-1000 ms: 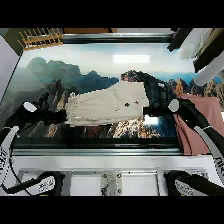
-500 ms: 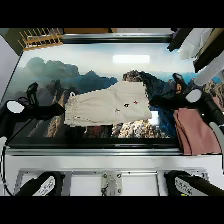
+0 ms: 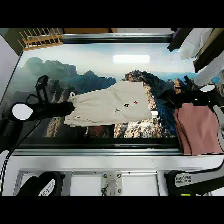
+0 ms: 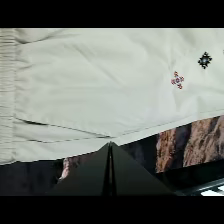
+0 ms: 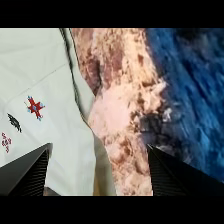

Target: Fold the clothes and pants, and hang the long-sleeved shirts on hangers.

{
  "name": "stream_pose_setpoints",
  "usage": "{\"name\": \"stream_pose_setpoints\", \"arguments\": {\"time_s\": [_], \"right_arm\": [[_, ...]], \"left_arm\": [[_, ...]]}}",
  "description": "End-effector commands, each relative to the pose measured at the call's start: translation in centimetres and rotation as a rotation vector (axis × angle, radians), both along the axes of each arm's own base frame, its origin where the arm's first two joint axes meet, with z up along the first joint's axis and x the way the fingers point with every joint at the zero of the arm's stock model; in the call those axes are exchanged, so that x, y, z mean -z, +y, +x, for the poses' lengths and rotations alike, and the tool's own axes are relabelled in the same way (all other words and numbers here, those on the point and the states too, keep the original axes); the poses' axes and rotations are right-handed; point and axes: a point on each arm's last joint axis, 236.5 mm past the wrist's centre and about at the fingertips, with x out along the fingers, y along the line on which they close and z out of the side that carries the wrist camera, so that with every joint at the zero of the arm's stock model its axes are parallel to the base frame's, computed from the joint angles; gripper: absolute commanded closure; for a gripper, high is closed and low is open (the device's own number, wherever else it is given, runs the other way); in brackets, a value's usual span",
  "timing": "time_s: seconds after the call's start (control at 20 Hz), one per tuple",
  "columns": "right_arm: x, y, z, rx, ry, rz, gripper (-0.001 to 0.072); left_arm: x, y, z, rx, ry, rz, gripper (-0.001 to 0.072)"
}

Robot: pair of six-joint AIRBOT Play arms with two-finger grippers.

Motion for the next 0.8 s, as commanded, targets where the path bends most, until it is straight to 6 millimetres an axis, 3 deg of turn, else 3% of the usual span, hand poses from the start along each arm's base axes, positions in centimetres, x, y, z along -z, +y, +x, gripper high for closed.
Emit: {"name": "stream_pose_setpoints", "arguments": {"time_s": [0.0,0.15,0.35,0.5,0.55,0.7,0.75], "right_arm": [[2.7,3.5,2.0,-0.071,0.042,0.127,0.0056],[4.2,8.4,1.7,-0.158,0.085,0.179,0.0056],[4.3,14.8,0.6,-0.251,0.105,0.230,0.0056],[4.5,18.4,-0.4,-0.335,0.085,0.214,0.0060],[4.6,19.1,-0.5,-0.353,0.068,0.203,0.0155],[4.4,20.2,-0.3,-0.396,0.011,0.190,0.0714],[3.9,20.0,-0.1,-0.397,-0.003,0.188,0.0711]], "left_arm": [[-1.1,-3.3,-0.1,0.022,-0.035,-0.044,0.0699],[-1.6,-4.4,0.1,0.035,-0.066,-0.053,0.0699],[-1.6,-4.4,0.1,0.033,-0.070,-0.054,0.0699],[-1.6,-4.4,0.1,0.034,-0.069,-0.054,0.0699],[-1.6,-4.4,0.1,0.034,-0.069,-0.054,0.0699],[-1.5,-4.4,0.0,0.038,-0.062,-0.052,0.0699],[-1.5,-4.4,0.0,0.038,-0.062,-0.052,0.0699]]}}
